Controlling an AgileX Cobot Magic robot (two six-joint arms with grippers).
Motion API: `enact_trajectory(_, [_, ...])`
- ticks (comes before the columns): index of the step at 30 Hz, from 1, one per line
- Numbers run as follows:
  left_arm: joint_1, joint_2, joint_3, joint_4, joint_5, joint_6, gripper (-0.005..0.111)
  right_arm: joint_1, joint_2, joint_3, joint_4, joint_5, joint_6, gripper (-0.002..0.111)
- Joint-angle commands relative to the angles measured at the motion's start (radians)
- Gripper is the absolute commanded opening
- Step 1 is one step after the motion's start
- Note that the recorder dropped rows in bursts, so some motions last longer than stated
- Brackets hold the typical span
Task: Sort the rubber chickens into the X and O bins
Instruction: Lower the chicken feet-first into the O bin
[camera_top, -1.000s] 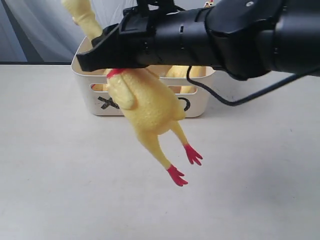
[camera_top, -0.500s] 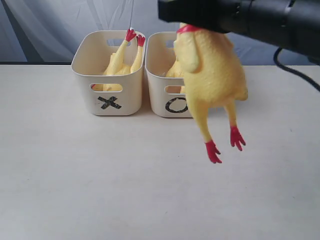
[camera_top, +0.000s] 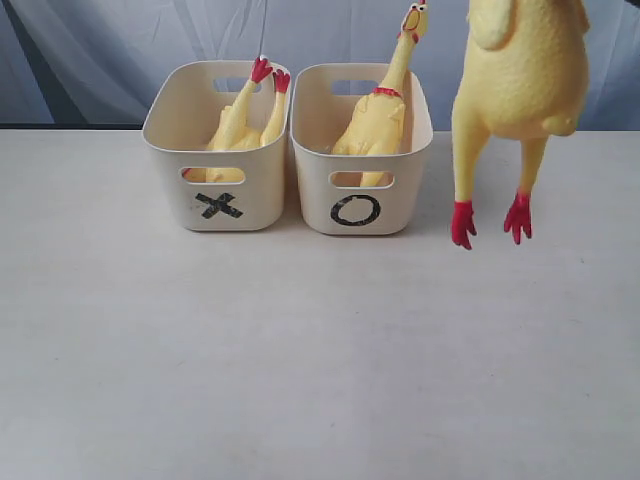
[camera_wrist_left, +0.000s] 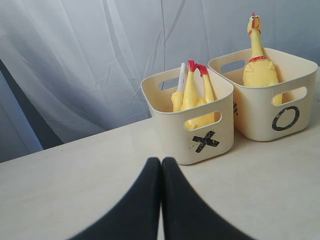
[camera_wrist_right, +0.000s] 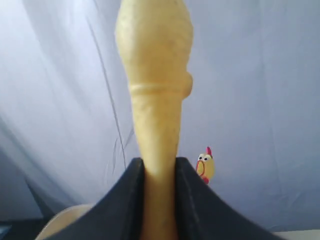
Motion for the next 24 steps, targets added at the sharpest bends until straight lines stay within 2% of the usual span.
enact_trajectory(1, [0.0, -0.007, 0.003, -0.003, -0.014, -0.005, 0.0, -0.06, 0.033, 0.003, -0.203, -0.044, 0.34, -0.001])
enact_trajectory(6, [0.0, -0.007, 0.003, -0.003, -0.014, -0.005, 0.0, -0.113, 0.103, 0.003, -0.37, -0.1, 0.645, -0.001])
enact_trajectory(12, [0.0, -0.007, 0.003, -0.003, -0.014, -0.005, 0.0, -0.186, 0.189, 0.003, -0.587, -0.197, 1.121, -0.001])
enact_trajectory(21, [0.0, -0.007, 0.003, -0.009, -0.014, -0.005, 0.0, -0.312, 0.321, 0.0, -0.804, -0.36, 1.614, -0.001])
enact_trajectory(24, [0.0, -0.007, 0.003, -0.011, -0.014, -0.005, 0.0, -0.318, 0.368, -0.022, -0.825, -0.457, 1.686, -0.001])
